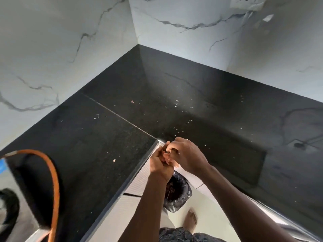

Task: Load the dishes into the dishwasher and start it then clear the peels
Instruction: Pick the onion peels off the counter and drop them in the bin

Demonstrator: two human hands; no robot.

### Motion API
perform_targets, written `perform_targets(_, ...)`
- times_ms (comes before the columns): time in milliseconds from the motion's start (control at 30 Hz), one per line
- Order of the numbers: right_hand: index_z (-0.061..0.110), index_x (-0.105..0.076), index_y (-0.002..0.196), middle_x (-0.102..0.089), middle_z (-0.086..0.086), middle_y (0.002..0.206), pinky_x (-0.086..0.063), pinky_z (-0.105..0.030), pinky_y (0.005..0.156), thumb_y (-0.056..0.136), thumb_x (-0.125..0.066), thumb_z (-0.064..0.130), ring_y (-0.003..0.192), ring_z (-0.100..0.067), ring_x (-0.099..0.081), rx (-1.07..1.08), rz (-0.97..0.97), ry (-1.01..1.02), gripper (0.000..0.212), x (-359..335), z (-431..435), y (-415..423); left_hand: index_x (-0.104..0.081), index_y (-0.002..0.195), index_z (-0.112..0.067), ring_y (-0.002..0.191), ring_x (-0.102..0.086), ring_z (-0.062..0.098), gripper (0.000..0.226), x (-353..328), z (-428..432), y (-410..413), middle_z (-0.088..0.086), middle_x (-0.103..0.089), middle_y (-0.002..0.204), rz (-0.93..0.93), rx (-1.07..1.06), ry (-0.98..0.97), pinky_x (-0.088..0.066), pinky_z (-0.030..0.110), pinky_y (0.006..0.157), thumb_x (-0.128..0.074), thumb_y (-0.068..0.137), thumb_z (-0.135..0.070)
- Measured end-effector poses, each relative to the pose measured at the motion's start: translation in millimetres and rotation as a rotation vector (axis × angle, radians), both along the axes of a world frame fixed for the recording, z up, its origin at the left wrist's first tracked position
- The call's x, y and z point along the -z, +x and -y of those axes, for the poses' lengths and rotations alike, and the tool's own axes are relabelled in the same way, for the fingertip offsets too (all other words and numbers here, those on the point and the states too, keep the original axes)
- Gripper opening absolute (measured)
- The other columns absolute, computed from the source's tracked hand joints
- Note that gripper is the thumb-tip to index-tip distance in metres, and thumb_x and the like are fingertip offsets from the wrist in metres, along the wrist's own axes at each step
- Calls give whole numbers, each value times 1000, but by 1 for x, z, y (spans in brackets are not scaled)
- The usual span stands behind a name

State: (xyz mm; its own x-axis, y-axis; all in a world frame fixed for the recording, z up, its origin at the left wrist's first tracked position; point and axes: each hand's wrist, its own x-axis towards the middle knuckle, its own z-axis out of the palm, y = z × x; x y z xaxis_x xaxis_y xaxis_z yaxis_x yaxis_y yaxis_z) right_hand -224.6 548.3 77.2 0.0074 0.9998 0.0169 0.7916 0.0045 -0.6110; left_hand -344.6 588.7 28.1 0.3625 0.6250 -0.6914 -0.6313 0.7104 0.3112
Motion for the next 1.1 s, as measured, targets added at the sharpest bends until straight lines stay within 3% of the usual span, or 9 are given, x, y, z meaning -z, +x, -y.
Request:
perform_targets(100,23,-73,98,-56,11,91,-48,-28,63,93,-56,23,73,-7,-55,-39,-9,-14,17,2,-6,-11,-70,67,-12,39,-36,4,44,1,4,-19,-5,-46,48,-7,-36,-28,-25,15,43,-44,100,-25)
perform_targets(300,24,-75,92,-66,7,92,-52,-34,74,85,-62,16,81,-13,-64,-149,-81,23,16,-9,-52,-68,-54,54,-14,34,-34,8,50,0,16,-56,-4,-35,41,-44,-121,-65,-28,17,34,-42,102,-22)
perform_targets(433,19,-76,104,-72,-1,100,-53,-33,77,89,-70,20,89,-20,-69,-322,-7,-7,15,-5,-88,-137,-51,53,-13,35,-35,10,49,4,24,-85,-2,-37,42,-97,-174,-87,-26,19,35,-41,101,-17)
perform_targets(533,13,-75,102,-73,-6,99,-49,-32,73,90,-72,22,90,-24,-70,-366,122,-47,15,8,-106,-166,-62,67,-10,43,-46,11,37,10,32,-109,2,-48,52,-81,-205,-112,-33,21,42,-47,99,-19)
perform_targets(633,10,-64,77,-68,-7,81,-43,-31,62,87,-71,19,81,-30,-70,-394,256,-91,15,28,-118,-179,-71,90,0,63,-67,22,31,17,41,-129,13,-67,78,14,-281,-125,-54,25,54,-50,99,-21)
perform_targets(700,9,-67,80,-69,-7,83,-49,-33,64,85,-72,18,82,-30,-70,-394,316,-94,11,36,-122,-184,-70,100,5,75,-71,28,34,21,45,-139,20,-71,93,58,-312,-102,-59,30,67,-48,101,-21)
perform_targets(800,11,-71,82,-70,-5,88,-56,-37,73,85,-72,22,88,-28,-70,-383,340,-67,12,39,-122,-188,-68,105,9,85,-71,33,36,21,50,-145,26,-70,100,91,-327,-96,-60,37,81,-46,102,-19)
perform_targets(967,16,-73,81,-67,0,86,-51,-31,66,89,-67,17,80,-22,-68,-395,424,-14,10,42,-118,-196,-70,98,9,81,-70,31,35,17,50,-146,24,-69,96,85,-314,-89,-61,39,75,-47,100,-17)
perform_targets(1100,16,-70,86,-67,-1,89,-46,-29,63,91,-64,13,80,-20,-67,-414,457,28,9,44,-114,-197,-69,102,7,85,-67,30,29,18,49,-146,24,-66,101,52,-290,-100,-60,40,80,-55,93,-17)
